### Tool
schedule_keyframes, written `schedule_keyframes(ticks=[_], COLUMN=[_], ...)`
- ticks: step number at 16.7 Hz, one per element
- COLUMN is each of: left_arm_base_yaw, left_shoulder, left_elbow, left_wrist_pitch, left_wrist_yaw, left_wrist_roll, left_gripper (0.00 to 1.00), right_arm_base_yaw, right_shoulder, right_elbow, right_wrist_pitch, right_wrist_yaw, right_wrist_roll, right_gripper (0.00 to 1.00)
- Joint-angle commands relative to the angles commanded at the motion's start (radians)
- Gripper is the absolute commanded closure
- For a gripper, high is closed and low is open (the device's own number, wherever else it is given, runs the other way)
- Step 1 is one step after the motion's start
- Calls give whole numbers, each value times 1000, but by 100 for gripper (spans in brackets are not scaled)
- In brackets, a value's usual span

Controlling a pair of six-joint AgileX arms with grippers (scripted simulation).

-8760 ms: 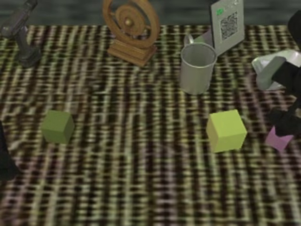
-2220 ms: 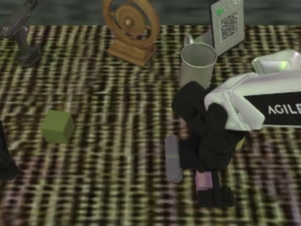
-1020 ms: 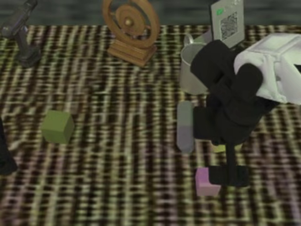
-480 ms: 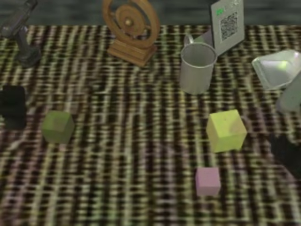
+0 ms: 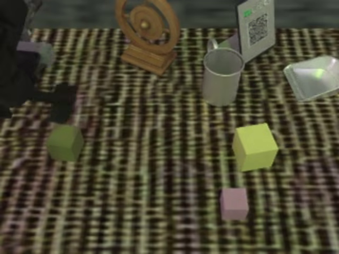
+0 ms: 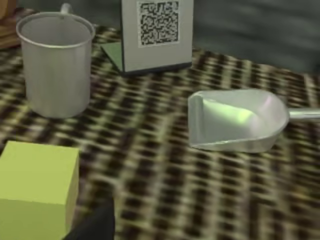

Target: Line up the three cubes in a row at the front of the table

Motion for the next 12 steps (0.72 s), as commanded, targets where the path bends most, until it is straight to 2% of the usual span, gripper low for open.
schedule_keyframes(ticks=[5, 12], left_arm_base_yaw=[-25, -25], left_shoulder=[281, 331], left_elbow=[230, 281], left_wrist_pitch=[-146, -173], left_wrist_yaw=[1, 1], left_wrist_roll=[4, 5], left_gripper=[0, 0], right_arm_base_yaw=[-77, -91], right_shoulder=[-254, -313], right_elbow=[-174, -205], right_wrist_pitch=[148, 181], right_wrist_yaw=[33, 42], right_wrist_roll=[139, 170], right_gripper=[0, 0])
